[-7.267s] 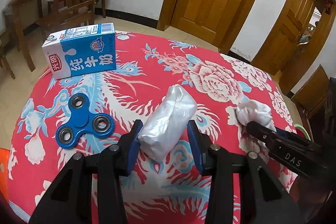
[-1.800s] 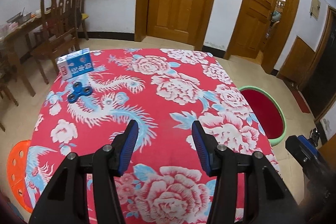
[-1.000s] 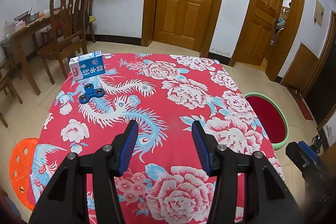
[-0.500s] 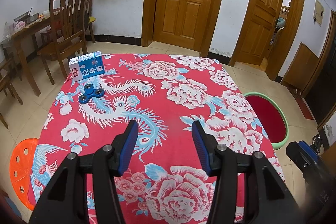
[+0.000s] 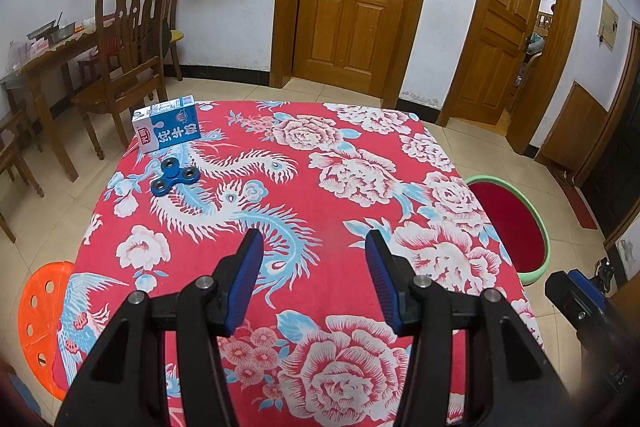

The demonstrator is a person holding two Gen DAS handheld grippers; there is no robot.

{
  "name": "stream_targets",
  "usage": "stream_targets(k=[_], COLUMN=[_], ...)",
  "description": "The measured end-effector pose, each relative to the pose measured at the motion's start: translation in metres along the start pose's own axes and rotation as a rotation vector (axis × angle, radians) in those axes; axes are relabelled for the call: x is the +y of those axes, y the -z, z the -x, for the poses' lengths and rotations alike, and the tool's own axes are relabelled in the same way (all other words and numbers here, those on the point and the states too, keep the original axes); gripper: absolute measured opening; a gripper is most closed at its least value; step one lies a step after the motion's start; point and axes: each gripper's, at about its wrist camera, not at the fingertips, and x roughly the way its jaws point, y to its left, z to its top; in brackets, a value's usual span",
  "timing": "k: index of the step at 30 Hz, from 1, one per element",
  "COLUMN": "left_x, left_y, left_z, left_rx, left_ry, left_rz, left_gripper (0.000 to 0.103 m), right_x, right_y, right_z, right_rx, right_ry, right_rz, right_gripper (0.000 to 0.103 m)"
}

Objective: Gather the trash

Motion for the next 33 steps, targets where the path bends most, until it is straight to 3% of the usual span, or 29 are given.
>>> stream_targets(k=[33], left_x=[-0.0002], left_y=[-0.0001], left_z=[0.0014], left_rx=[-0.001], left_ry=[0.001], left_rz=[0.000], left_gripper=[0.053], right_x=[0.0015], right_y=[0.0003], right_z=[0.0007], right_rx=[-0.002], right_ry=[-0.001], right_rz=[0.001], right_gripper=[0.087])
